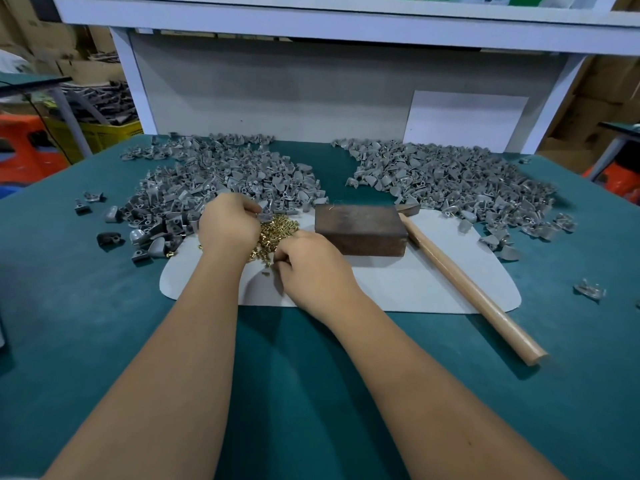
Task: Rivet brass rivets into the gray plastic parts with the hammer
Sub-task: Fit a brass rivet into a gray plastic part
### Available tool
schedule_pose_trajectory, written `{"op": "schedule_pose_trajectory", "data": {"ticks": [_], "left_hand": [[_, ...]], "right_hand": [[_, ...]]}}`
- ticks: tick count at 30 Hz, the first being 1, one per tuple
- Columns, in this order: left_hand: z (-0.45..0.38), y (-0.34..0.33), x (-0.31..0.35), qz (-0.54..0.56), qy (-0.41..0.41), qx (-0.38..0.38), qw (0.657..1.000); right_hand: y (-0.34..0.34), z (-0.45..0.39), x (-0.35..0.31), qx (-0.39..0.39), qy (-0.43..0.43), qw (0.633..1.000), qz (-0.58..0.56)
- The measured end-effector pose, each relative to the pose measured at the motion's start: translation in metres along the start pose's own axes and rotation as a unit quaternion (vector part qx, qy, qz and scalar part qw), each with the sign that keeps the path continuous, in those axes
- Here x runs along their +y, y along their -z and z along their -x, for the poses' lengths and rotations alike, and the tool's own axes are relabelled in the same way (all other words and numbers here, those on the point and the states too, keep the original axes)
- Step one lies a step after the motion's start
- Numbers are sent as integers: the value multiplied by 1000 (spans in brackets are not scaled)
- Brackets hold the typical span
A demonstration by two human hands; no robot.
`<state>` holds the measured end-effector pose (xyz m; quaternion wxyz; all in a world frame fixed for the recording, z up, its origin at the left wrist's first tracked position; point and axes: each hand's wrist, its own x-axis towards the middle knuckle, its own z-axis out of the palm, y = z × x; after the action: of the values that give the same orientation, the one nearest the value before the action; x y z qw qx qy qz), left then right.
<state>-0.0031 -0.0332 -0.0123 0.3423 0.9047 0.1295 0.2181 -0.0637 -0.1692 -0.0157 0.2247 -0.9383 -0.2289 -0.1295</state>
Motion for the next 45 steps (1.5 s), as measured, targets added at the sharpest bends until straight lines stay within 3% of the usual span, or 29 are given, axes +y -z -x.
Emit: {"op": "schedule_pose_trajectory", "data": {"ticks": [9,12,17,26,32,38,42,45], "left_hand": [[-2,-2,6,147,-25,7,989],[-2,-4,4,104,-43,2,994],[-4,-8,0,-117,-55,-29,991],[-1,-6,3,-118,-34,-2,992],[13,-8,32,54,-87,36,994],[31,-28,63,243,-117,-72,960],[36,-38,62,251,-109,-128,953],[36,-39,59,236,-114,-113,958]], "right_hand": [[7,3,0,78,-16,994,-68],[8,3,2,100,-42,989,-99],[7,2,8,129,-72,978,-148],[10,1,12,159,-56,976,-136],[27,2,20,244,-53,958,-142],[49,4,59,345,-171,912,-140],[50,5,82,329,-313,875,-167],[45,5,81,278,-329,884,-183]]}}
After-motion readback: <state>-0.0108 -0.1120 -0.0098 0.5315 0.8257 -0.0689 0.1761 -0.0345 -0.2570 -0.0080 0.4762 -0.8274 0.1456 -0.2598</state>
